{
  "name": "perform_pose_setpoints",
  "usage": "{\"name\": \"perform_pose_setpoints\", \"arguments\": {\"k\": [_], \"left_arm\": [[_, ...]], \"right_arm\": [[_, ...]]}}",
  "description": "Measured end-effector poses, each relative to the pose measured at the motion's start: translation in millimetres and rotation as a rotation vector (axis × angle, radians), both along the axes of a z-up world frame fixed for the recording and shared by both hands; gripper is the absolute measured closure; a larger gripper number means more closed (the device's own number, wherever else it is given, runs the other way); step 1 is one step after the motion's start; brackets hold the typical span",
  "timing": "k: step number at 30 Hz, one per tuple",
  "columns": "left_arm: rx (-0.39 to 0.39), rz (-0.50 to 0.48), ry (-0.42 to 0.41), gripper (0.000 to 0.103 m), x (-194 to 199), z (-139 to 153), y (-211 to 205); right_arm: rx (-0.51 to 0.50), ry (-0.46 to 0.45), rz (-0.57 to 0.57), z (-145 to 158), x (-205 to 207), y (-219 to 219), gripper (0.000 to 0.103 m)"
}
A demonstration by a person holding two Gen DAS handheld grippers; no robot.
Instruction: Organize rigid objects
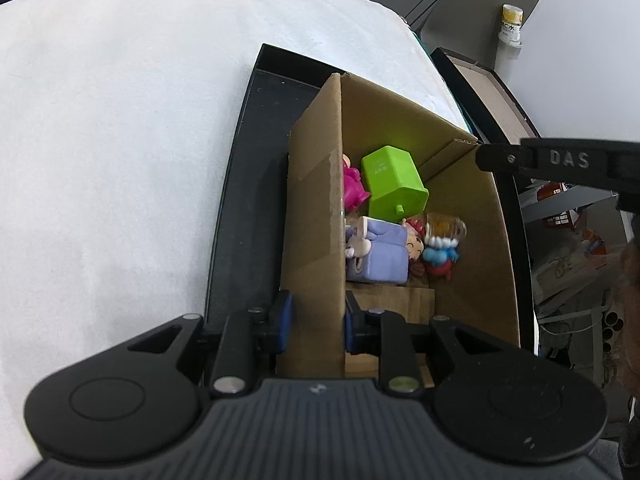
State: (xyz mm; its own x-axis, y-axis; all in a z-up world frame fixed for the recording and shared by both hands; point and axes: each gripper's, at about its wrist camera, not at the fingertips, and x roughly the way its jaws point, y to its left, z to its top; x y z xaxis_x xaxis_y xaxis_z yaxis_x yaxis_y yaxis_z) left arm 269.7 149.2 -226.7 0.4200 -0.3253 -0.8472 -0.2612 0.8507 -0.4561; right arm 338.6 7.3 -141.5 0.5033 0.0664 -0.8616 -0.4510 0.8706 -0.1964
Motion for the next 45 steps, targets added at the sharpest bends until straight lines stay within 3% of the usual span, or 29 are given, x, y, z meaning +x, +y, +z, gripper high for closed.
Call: {"name": "perform_pose_setpoints", "arguments": {"k": [9,15,24,26,34,37,45], "left_arm": [[0.007,0.004,0.015,0.080,2.5,0.8,-1.0],[0.011,0.005,0.030,0.081,5.9,6.1,-0.1],[0.074,0.030,-0.010,0.081,2.2,39.6,2.9],[0.090,0.026,-0.026,0.081,0.5,49.0,0.2],[0.150,-0.018,-0.066,0.079,-5.8,82.3,-20.9],[0.161,-0.037,-0.075,0.073,-6.9,93.4,-29.4],[0.251,-0.064,-0.131,0.034,-11.4,132.8,-40.8]], "right_arm": [[0.035,0.017,-0.009,8.7,-6.5,-15.3,0.072],[0.081,0.042,-0.025,14.5,-14.3,-31.7,0.066],[0.181,0.047,-0.060,27.6,-24.9,-63.9,0.039],[0.205,0.046,-0.075,30.4,-26.9,-72.9,0.028],[0.285,0.032,-0.115,41.7,-37.0,-106.1,0.011],[0.290,0.022,-0.125,44.5,-41.4,-117.4,0.006],[0.344,-0.017,-0.183,57.8,-54.7,-157.0,0.000]]}}
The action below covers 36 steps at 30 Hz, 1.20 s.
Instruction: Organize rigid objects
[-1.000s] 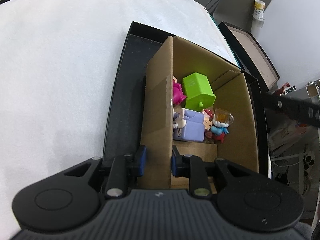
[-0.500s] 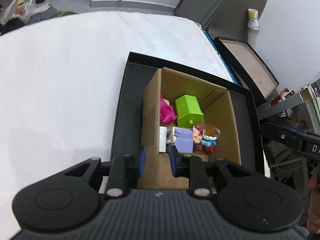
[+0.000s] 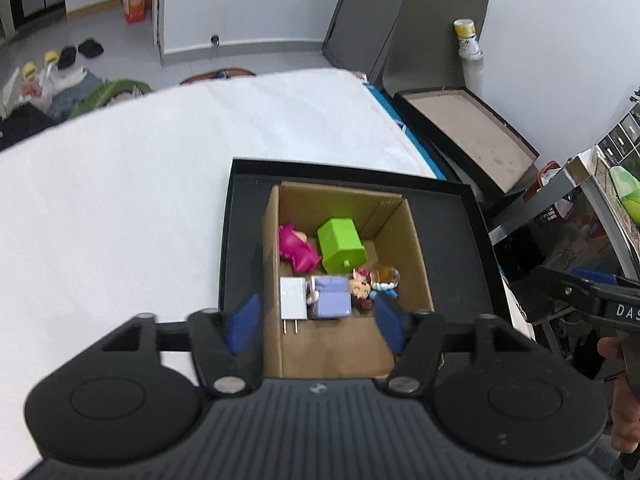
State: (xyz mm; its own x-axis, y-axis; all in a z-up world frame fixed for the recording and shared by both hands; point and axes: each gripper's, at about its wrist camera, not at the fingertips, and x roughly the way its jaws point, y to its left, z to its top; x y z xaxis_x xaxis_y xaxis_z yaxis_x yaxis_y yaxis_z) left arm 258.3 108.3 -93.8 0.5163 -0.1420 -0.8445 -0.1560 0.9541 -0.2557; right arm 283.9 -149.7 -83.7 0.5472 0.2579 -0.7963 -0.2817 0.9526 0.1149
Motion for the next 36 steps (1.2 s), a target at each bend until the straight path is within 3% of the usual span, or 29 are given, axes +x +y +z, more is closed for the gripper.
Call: {"name": "perform_pose_setpoints", "arguments": {"k": [5,16,24,36], "left_arm": [[0.037,0.004,-0.021,0.021,-9.7,20.3,-7.6],[0.071,-0.014,-0.104,0.011,-42.7,60.9,-28.9],[0.085,-0.016,-0.181,0.010,-73.9,84.7,-43.3],[0.092,-0.056,-0.254,0.009,-124.6,113.5,-49.4]], "right_arm": [[0.042,-0.011,-0.037,9.5,-7.7,-19.8,0.000],[0.082,-0.047,-0.039,40.0,-32.4,-45.8,0.000],[0.069,-0.083,-0.042,64.0,-61.0,-54.6,0.000],[0.135,-0.139,-0.079,91.8,-107.8,-68.4,0.000]]}}
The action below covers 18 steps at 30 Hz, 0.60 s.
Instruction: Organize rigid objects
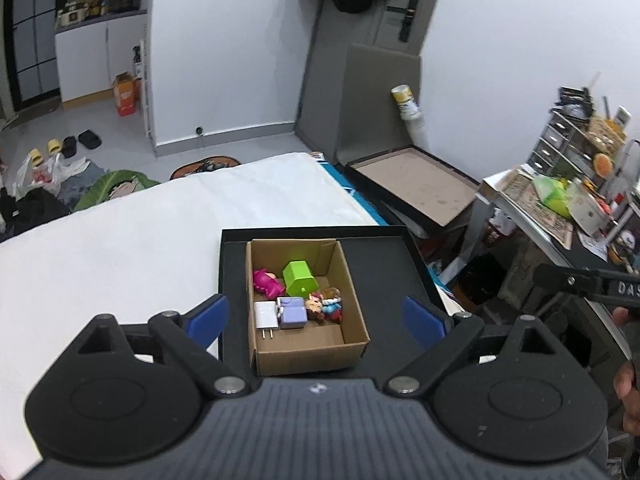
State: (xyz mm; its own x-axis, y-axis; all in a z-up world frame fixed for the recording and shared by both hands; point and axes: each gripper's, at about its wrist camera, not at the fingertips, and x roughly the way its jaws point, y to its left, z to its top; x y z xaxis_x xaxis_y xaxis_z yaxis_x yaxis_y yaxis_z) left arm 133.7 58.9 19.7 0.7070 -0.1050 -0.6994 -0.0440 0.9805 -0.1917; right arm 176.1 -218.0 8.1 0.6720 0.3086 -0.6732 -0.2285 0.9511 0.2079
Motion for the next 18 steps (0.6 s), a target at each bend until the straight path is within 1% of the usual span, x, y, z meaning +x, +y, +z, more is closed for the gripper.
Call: {"name": "perform_pose_setpoints", "arguments": {"k": [7,10,12,14,16,18], "left_arm": [[-0.004,-0.009,-0.040,0.007,-28.0,7.2,1.1],[0.017,0.012,-0.068,0.006,-42.3,10.1,-1.0],[0.033,0.037,-0.099,0.005,-53.0,13.3,-2.5],[0.018,0.033,-0.110,0.005,-60.2,15.1,-3.7],[0.020,0.033,-0.129,0.004,-68.5,16.0,-6.1],[0.041,0.036,-0.136,0.004,-75.3,17.2,-9.5]], "right_arm": [[0.049,-0.029,-0.009,12.5,-27.6,-2.6,0.000],[0.043,-0.050,-0.009,16.6,-39.9,-0.3,0.000],[0.059,-0.058,0.007,18.2,-48.1,0.6,0.000],[0.073,-0.064,0.017,18.1,-55.2,0.7,0.000],[0.068,-0.073,0.010,18.8,-62.2,1.1,0.000],[0.054,-0.093,0.007,19.8,-69.8,1.9,0.000]]}}
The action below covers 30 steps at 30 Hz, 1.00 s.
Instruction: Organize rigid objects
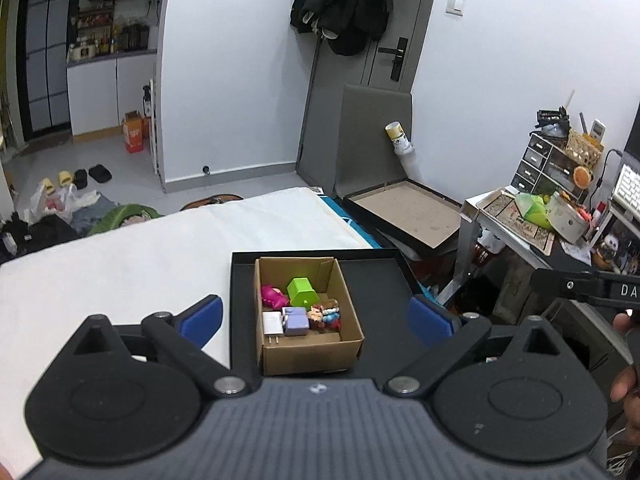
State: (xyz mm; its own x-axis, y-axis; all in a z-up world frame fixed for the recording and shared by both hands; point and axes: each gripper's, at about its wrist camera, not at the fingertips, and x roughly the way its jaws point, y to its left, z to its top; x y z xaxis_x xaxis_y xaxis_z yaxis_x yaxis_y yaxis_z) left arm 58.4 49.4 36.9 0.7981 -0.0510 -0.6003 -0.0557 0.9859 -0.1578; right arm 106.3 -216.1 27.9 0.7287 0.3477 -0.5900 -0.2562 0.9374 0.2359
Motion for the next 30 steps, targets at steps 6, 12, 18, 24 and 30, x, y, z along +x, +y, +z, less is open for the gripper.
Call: {"name": "perform_pose_setpoints", "arguments": {"k": [6,12,18,24,30], "left_arm": [[0.037,-0.021,-0.052,0.003,-35.4,8.8,-14.9],[0.030,-0.018,-0.069,0.002,-55.3,11.2,-22.8],[0.041,-0.016,-0.075,0.002,-65.6,9.5,-25.2],[0.048,-0.016,-0.084,0.002,-71.8,10.7,-26.4],[0.025,-0.027,-0.081,0.002,-72.1,9.7,-26.0]], "right_arm": [[0.017,0.024,0.026,1.1,-18.8,-3.1,0.000],[0.041,-0.013,0.030,8.3,-39.4,-5.7,0.000],[0.058,-0.009,0.038,5.0,-54.0,-8.1,0.000],[0.060,-0.018,0.042,4.9,-62.7,-8.6,0.000],[0.040,-0.010,0.046,0.9,-63.9,-5.4,0.000]]}}
